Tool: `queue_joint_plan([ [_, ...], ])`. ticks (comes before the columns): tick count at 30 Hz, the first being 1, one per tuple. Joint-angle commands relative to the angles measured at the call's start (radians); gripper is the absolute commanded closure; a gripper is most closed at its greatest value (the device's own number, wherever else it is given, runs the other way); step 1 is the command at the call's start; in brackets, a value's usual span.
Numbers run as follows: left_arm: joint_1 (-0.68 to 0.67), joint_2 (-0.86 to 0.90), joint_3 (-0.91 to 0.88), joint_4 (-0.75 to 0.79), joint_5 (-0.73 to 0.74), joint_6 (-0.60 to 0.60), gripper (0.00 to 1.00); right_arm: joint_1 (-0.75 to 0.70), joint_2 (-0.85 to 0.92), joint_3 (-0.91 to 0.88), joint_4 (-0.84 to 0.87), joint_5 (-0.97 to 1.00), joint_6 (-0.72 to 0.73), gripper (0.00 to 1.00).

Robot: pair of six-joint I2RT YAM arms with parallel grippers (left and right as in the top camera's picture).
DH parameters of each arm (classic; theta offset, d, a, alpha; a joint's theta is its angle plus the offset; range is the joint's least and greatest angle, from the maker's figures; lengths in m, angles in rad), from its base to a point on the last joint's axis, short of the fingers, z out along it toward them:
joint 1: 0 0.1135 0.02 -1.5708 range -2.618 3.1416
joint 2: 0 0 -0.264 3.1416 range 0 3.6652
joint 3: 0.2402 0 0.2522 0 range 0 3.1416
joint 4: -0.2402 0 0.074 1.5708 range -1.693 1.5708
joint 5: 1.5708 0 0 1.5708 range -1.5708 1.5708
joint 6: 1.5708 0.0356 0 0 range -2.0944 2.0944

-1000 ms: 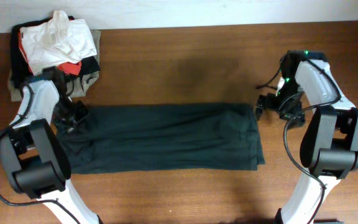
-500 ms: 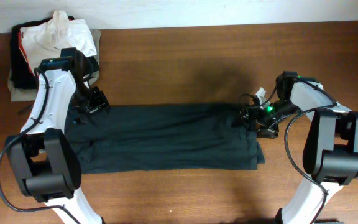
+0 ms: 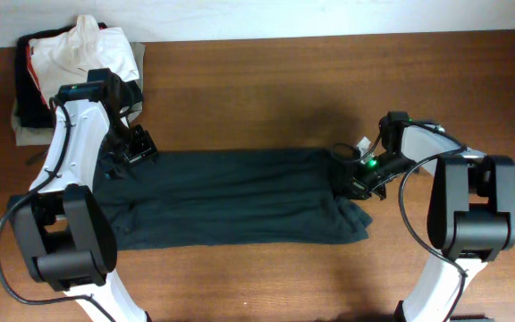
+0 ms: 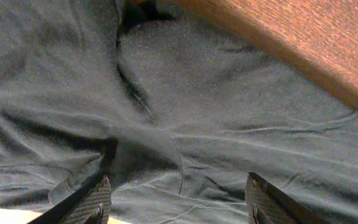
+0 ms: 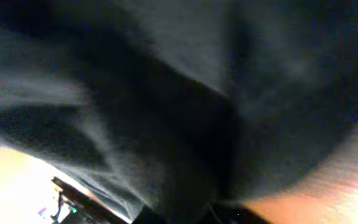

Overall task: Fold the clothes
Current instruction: 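Grasp the strip's right end with the right gripper and fold it leftward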

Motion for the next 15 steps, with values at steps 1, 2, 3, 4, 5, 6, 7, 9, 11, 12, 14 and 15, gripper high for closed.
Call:
queue_joint_plan([
  [1,-0.003,-0.029,0.019,-0.001,-0.008,0.016,0.31,-0.080,0.019,0.096,-0.101,0.337,0.086,0.96],
  [2,-0.003,-0.029,0.019,-0.001,-0.008,0.016,0.32,-0.093,0.014,0.129,-0.139,0.378,0.105,0.96],
  [3,-0.003,-0.029,0.019,-0.001,-0.008,0.016,0.31,-0.103,0.005,0.164,-0.178,0.415,0.121,0.96],
  [4,-0.003,-0.029,0.019,-0.001,-0.008,0.016,0.31,-0.103,-0.011,0.204,-0.217,0.442,0.121,0.96],
  [5,-0.003,-0.029,0.019,-0.001,-0.008,0.016,0.32,-0.093,-0.040,0.246,-0.257,0.456,0.124,0.96],
  [6,-0.003,-0.029,0.019,-0.001,-0.008,0.016,0.32,-0.082,-0.064,0.269,-0.279,0.475,0.148,0.96],
  [7,-0.003,-0.029,0.019,-0.001,-0.008,0.016,0.32,-0.062,-0.092,0.286,-0.295,0.496,0.167,0.96],
  [9,-0.003,-0.029,0.019,-0.001,-0.008,0.016,0.32,0.002,-0.146,0.290,-0.298,0.496,0.182,0.96],
  [11,-0.003,-0.029,0.019,0.003,-0.007,0.016,0.31,0.099,-0.165,0.290,-0.288,0.491,0.231,0.96],
  [12,-0.003,-0.029,0.019,0.005,-0.007,0.016,0.32,0.156,-0.164,0.290,-0.269,0.478,0.255,0.96],
  [14,-0.003,-0.029,0.019,0.006,-0.007,0.016,0.32,0.240,-0.164,0.290,-0.217,0.408,0.256,0.96],
  [15,-0.003,-0.029,0.019,0.005,-0.007,0.016,0.32,0.293,-0.164,0.290,-0.176,0.362,0.280,0.96],
])
